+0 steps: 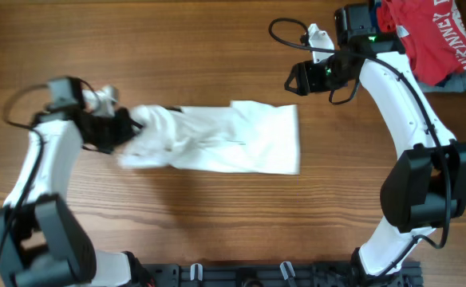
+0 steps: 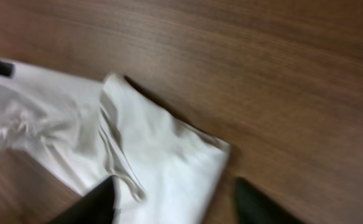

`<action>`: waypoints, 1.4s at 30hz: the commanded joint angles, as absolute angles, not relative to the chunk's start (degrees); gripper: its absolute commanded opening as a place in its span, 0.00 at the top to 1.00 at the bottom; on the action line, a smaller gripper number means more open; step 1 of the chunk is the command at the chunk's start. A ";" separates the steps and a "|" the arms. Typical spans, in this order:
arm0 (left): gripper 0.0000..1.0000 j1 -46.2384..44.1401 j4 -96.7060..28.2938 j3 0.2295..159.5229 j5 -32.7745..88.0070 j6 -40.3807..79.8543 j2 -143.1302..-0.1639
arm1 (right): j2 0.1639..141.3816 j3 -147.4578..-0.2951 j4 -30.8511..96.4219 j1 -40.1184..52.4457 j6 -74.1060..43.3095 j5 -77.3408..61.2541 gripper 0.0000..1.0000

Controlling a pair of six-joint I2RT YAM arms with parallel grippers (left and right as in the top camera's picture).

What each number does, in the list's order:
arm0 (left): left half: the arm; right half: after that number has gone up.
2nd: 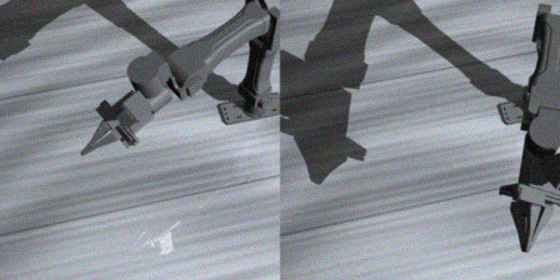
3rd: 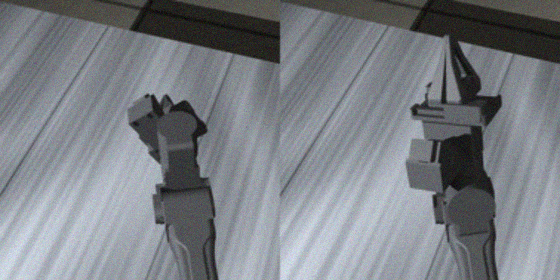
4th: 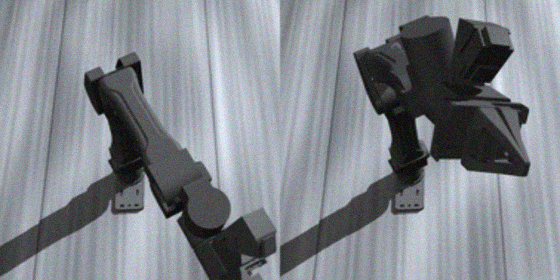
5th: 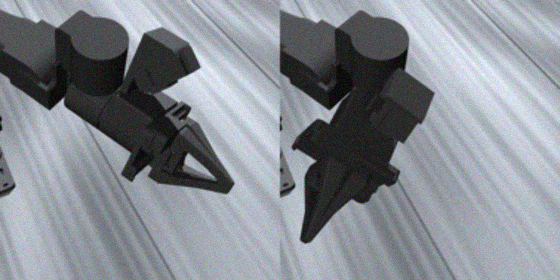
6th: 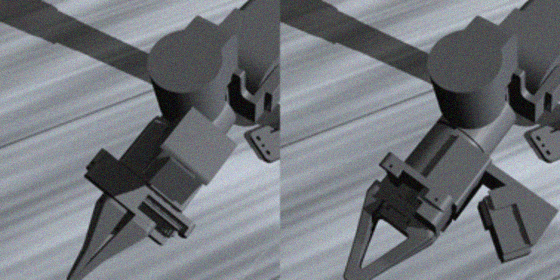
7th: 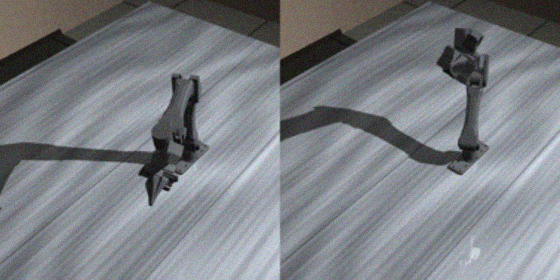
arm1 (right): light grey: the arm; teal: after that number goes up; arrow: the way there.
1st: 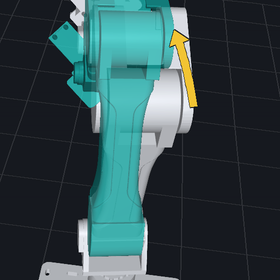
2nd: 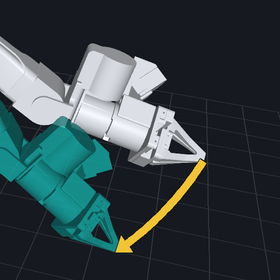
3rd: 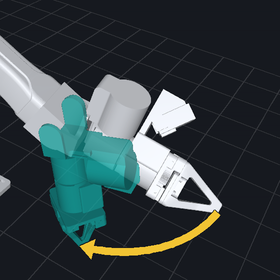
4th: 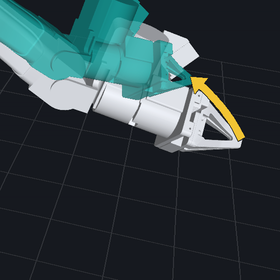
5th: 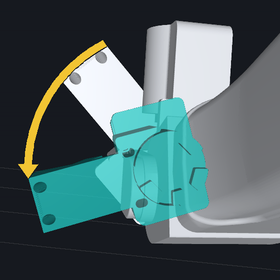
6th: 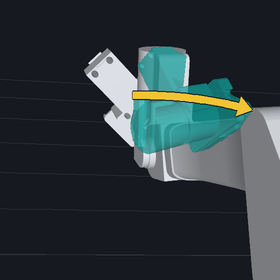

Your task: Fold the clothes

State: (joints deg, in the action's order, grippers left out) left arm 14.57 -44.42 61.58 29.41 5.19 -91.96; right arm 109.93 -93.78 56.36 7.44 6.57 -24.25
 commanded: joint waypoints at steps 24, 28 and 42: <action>0.96 -13.56 -33.45 69.71 21.82 14.20 -96.84 | 107.57 -96.64 53.52 5.21 5.85 -33.12 0.96; 0.58 -19.33 -31.99 69.71 22.92 14.20 -101.82 | 106.26 -96.92 53.25 2.39 5.80 -33.10 0.94; 0.00 -17.56 -37.91 81.14 22.87 15.73 -99.68 | 106.28 -96.90 54.57 1.65 5.80 -33.12 0.67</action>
State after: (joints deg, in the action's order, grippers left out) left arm -21.50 -35.48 74.70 22.37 14.39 -102.54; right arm 108.03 -95.53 54.13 1.45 5.67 -31.59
